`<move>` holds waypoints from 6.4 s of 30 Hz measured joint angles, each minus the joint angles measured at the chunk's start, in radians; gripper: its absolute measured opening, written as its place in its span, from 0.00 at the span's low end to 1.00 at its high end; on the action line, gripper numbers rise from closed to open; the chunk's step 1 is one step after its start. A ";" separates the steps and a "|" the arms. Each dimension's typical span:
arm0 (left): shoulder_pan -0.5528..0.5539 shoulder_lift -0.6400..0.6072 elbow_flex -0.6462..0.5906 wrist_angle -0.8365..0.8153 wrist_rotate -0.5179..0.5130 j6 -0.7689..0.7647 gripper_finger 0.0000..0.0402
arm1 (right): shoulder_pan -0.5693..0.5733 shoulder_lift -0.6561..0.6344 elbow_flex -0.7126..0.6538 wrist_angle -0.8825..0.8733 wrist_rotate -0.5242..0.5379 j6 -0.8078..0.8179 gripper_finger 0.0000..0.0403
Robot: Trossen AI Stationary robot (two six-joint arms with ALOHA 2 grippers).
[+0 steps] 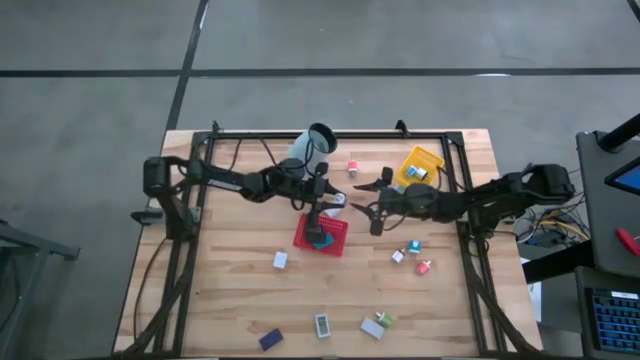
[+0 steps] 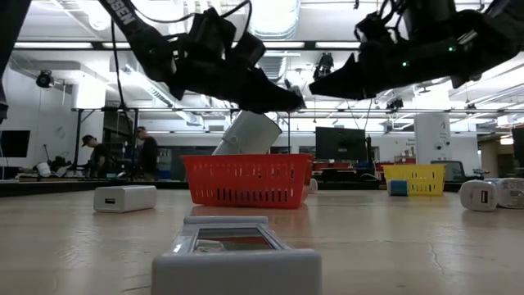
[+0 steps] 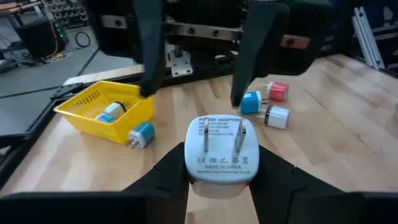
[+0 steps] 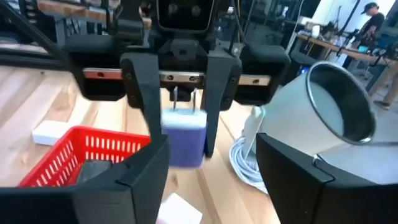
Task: Pick & Place Office items
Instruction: Put the violet charger adapter into the yellow basket
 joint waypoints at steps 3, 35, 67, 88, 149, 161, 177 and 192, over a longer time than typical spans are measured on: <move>-0.002 0.027 0.013 0.000 0.001 0.007 0.32 | 0.000 0.023 0.015 -0.005 0.003 0.001 0.60; -0.007 0.045 0.052 0.022 -0.004 0.029 0.32 | 0.000 0.024 0.016 -0.014 -0.046 0.027 0.59; -0.022 0.044 0.054 0.037 -0.008 0.037 0.32 | 0.000 0.024 0.032 -0.016 -0.056 0.018 0.55; -0.022 0.045 0.055 0.059 -0.012 0.029 0.32 | 0.000 0.028 0.054 -0.031 -0.075 0.019 0.51; -0.026 0.079 0.074 0.048 0.007 0.043 0.32 | 0.003 0.029 0.052 -0.066 -0.055 -0.019 0.28; -0.027 0.074 0.074 0.006 0.007 0.047 0.34 | 0.003 0.031 0.052 -0.067 -0.060 -0.021 0.28; -0.020 0.075 0.072 -0.146 -0.001 0.027 0.81 | 0.003 0.030 0.053 -0.062 -0.051 -0.032 0.28; -0.012 0.070 0.071 -0.307 -0.219 0.078 0.81 | 0.003 0.029 0.050 -0.067 -0.006 -0.025 0.28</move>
